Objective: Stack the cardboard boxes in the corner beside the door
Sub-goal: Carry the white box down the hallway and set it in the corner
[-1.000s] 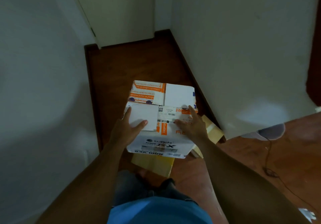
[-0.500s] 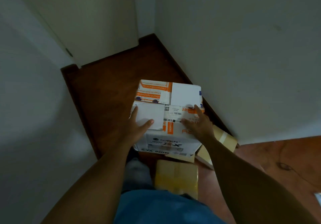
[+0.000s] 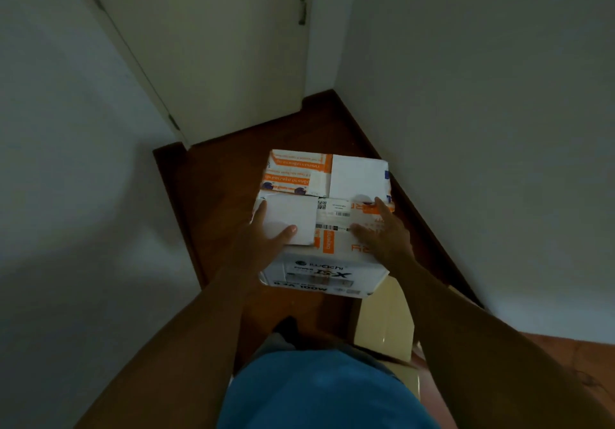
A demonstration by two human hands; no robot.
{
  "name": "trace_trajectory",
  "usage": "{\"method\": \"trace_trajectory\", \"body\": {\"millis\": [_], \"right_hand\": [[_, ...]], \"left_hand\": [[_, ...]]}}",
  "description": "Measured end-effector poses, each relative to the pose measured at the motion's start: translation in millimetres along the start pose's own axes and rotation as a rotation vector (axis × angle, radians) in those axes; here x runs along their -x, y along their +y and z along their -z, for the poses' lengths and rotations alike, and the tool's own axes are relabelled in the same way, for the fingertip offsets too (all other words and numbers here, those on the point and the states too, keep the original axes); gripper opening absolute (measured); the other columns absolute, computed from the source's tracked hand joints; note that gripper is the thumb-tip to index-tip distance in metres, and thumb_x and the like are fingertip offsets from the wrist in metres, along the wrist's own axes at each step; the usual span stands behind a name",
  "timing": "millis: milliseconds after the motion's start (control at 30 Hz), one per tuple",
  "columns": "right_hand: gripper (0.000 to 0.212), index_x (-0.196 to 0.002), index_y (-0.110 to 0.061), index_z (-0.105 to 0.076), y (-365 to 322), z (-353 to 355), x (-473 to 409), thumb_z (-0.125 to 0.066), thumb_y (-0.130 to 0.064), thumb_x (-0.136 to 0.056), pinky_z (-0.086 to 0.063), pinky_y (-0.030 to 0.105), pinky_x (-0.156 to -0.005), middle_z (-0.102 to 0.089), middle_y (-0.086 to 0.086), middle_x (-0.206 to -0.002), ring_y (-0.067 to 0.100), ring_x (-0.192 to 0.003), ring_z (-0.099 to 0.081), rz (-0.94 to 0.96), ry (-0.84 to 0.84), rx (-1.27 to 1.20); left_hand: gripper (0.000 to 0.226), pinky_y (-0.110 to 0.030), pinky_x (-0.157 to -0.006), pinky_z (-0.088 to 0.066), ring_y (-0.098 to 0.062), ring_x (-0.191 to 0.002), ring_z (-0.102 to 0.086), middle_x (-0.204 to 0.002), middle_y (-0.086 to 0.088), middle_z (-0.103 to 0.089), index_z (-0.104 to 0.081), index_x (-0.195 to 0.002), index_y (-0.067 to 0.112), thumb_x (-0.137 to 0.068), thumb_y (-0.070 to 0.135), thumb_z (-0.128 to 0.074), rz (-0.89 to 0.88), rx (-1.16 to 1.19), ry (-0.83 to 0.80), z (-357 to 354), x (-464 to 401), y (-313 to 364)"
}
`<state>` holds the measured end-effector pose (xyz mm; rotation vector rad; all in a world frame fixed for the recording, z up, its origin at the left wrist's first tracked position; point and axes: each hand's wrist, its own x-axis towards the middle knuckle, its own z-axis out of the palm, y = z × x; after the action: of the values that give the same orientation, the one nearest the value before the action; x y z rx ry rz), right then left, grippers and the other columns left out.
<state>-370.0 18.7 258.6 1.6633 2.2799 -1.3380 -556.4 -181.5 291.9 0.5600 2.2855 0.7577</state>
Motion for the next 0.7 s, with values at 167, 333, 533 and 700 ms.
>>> {"method": "trace_trajectory", "body": {"millis": [167, 333, 533, 700], "right_hand": [[0.103, -0.137, -0.062, -0.019, -17, -3, -42, -0.056, -0.094, -0.047, -0.049, 0.06, -0.097, -0.051, 0.001, -0.142, 0.032, -0.124, -0.055, 0.01, -0.049, 0.008], [0.108, -0.139, -0.058, -0.028, -30, -5, -107, -0.048, -0.102, -0.042, -0.054, 0.057, -0.09, -0.057, -0.001, -0.134, 0.03, -0.117, -0.06, 0.059, -0.119, 0.019], [0.099, -0.145, -0.052, -0.026, -83, 27, -197, -0.063, -0.082, -0.059, -0.047, 0.058, -0.101, -0.049, 0.001, -0.145, 0.03, -0.128, -0.053, 0.11, -0.21, 0.047], [0.107, -0.145, -0.055, -0.02, -132, 53, -285, -0.062, -0.083, -0.051, -0.044, 0.06, -0.103, -0.043, 0.001, -0.151, 0.031, -0.133, -0.048, 0.181, -0.302, 0.118]], "left_hand": [[0.091, -0.043, -0.108, -0.037, -0.03, -0.14, -0.036, -0.159, -0.011, -0.027, -0.015, -0.158, 0.021, -0.088, 0.059, -0.06, 0.011, -0.005, 0.004, 16, -29, 12], [0.096, -0.042, -0.108, -0.037, -0.031, -0.14, -0.037, -0.158, -0.013, -0.029, -0.016, -0.157, 0.017, -0.085, 0.061, -0.062, 0.054, 0.015, 0.012, 21, -77, 27], [0.1, -0.049, -0.111, -0.036, -0.034, -0.139, -0.038, -0.157, -0.014, -0.032, -0.016, -0.157, 0.023, -0.08, 0.067, -0.061, 0.179, 0.121, 0.084, 16, -146, 71], [0.096, -0.052, -0.111, -0.037, -0.034, -0.139, -0.039, -0.156, -0.013, -0.033, -0.012, -0.157, 0.027, -0.083, 0.064, -0.061, 0.291, 0.227, 0.166, 12, -195, 110]]}}
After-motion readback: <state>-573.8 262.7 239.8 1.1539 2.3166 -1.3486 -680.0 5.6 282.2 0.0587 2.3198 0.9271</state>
